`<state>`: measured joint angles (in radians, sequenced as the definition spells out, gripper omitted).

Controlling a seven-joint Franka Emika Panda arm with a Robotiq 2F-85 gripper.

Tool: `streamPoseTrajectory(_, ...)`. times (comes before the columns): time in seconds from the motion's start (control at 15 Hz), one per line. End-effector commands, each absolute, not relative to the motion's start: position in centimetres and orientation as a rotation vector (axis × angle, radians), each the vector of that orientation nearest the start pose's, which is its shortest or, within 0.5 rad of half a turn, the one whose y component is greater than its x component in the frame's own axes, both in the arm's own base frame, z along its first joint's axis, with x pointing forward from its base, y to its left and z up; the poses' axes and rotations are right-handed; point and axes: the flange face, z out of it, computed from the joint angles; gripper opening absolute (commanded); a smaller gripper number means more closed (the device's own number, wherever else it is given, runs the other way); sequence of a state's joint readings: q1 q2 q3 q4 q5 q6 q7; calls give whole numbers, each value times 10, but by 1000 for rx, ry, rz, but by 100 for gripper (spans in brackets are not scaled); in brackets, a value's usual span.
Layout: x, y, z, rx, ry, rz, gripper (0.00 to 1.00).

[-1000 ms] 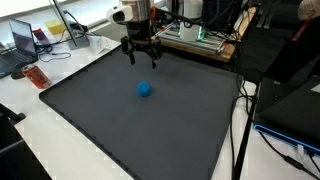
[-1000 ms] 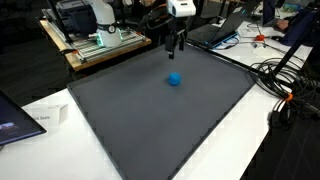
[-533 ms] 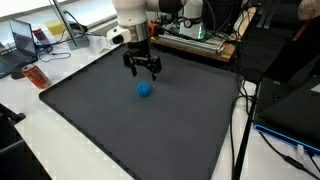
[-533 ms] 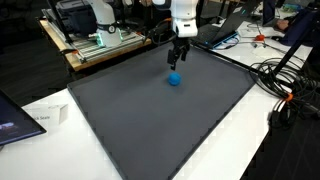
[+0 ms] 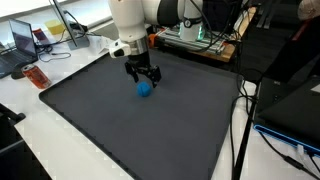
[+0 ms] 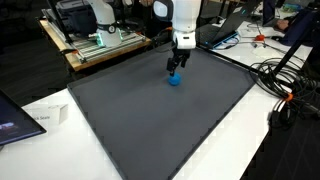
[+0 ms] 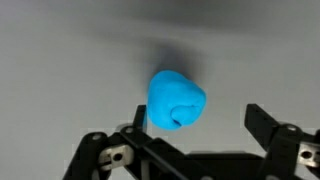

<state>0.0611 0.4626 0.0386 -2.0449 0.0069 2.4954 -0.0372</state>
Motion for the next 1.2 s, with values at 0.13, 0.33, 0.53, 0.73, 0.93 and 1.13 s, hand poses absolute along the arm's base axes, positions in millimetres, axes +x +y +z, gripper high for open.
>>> streamPoseTrajectory(0.13, 603, 56, 198, -3135, -121, 38, 100)
streamPoseTrajectory(0.33, 605, 54, 191, -3136, -91, 51, 100)
streamPoseTrajectory(0.53, 607, 51, 184, -3145, -66, 53, 100)
streamPoseTrajectory(0.73, 608, 49, 176, -3149, -61, 86, 100)
streamPoseTrajectory(0.93, 610, 48, 169, -3150, -50, 89, 84)
streamPoseTrajectory(1.13, 611, 47, 163, -3154, -42, 110, 59)
